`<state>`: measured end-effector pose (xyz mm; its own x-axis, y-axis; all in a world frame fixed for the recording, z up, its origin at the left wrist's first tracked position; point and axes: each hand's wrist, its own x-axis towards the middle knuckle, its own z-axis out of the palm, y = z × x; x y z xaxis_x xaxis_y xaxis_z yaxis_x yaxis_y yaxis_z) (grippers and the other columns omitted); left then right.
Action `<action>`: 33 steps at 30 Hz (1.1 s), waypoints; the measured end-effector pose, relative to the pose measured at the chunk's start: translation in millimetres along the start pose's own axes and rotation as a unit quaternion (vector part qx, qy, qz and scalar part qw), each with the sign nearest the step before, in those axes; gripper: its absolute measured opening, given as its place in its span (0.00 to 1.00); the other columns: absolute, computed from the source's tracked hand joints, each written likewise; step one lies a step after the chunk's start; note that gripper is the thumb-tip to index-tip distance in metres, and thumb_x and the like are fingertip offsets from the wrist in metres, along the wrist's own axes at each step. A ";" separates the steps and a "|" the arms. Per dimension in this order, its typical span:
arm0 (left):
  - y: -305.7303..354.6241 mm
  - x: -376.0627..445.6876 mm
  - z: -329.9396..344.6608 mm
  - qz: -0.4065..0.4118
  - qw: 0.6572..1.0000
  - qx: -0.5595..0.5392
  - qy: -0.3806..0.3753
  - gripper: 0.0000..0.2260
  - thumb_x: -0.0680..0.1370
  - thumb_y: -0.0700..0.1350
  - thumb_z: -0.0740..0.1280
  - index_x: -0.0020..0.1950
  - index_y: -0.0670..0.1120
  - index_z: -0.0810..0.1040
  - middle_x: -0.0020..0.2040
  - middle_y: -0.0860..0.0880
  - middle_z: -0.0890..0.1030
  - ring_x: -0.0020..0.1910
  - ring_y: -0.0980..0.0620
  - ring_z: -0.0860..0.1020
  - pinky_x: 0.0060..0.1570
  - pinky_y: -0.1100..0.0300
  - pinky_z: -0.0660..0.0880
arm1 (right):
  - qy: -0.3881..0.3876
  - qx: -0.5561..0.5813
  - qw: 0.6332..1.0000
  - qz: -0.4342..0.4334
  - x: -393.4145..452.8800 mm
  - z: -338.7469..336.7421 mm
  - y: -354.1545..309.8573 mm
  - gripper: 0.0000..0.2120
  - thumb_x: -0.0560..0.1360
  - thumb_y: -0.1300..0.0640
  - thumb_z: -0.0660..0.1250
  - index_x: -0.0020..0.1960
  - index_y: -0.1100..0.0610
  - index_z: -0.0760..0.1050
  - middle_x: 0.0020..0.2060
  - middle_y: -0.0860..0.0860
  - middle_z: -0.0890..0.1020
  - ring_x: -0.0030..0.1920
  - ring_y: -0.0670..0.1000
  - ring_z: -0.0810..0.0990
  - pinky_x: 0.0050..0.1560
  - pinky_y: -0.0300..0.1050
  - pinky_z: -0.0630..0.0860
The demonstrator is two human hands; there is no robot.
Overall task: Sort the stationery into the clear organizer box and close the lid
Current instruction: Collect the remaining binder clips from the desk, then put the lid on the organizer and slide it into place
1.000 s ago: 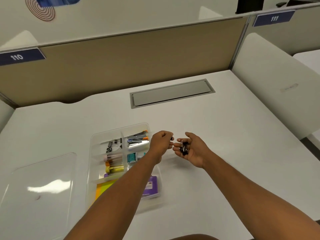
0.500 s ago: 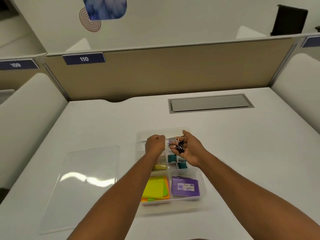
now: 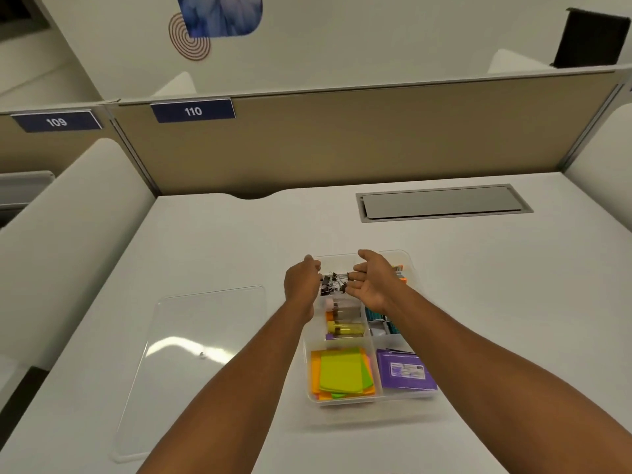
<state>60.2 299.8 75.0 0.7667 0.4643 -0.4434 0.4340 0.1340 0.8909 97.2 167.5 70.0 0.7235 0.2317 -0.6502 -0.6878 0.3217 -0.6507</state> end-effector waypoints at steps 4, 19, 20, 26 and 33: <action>-17.2 -0.8 -18.1 0.052 0.998 -0.001 0.019 0.10 0.77 0.44 0.63 0.39 0.47 0.81 0.40 0.49 0.83 0.43 0.47 0.81 0.50 0.49 0.78 | 0.018 -0.057 0.998 -0.032 -8.0 -2.8 11.0 0.26 0.80 0.52 0.61 0.73 0.65 0.64 0.70 0.62 0.70 0.69 0.63 0.71 0.64 0.54 0.73; -80.8 -33.0 -110.1 0.104 0.896 0.432 0.012 0.09 0.75 0.44 0.66 0.54 0.45 0.80 0.55 0.49 0.81 0.54 0.49 0.78 0.49 0.59 0.70 | 0.041 -0.458 0.848 -0.265 -46.1 -2.1 77.9 0.08 0.76 0.57 0.66 0.54 0.52 0.77 0.42 0.50 0.82 0.38 0.46 0.81 0.31 0.34 0.76; -80.5 -32.6 -109.8 0.112 0.883 0.455 0.013 0.10 0.75 0.45 0.66 0.55 0.45 0.79 0.55 0.48 0.81 0.54 0.48 0.77 0.48 0.60 0.68 | 0.038 -0.465 0.841 -0.272 -45.8 -1.4 78.1 0.08 0.76 0.57 0.66 0.54 0.53 0.77 0.41 0.49 0.82 0.38 0.45 0.81 0.31 0.33 0.76; -95.1 -46.6 -121.0 0.104 0.828 0.549 0.052 0.19 0.75 0.49 0.67 0.61 0.42 0.68 0.55 0.43 0.76 0.52 0.41 0.78 0.41 0.56 0.70 | 0.034 -0.523 0.805 -0.279 -51.0 -7.5 92.4 0.10 0.75 0.58 0.64 0.55 0.54 0.79 0.42 0.45 0.81 0.45 0.47 0.80 0.44 0.43 0.75; -104.1 -55.9 -124.8 0.065 0.796 0.601 0.032 0.02 0.74 0.43 0.64 0.44 0.45 0.72 0.49 0.45 0.81 0.50 0.44 0.80 0.41 0.58 0.71 | 0.026 -0.541 0.790 -0.286 -61.2 -21.6 95.5 0.09 0.77 0.55 0.65 0.56 0.52 0.78 0.47 0.45 0.79 0.45 0.45 0.77 0.44 0.43 0.74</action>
<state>-86.8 369.1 19.4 0.8329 0.4547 -0.3155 0.5216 -0.8355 0.1729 -14.0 164.2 39.2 0.9501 0.2859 -0.1250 0.0840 -0.6202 -0.7799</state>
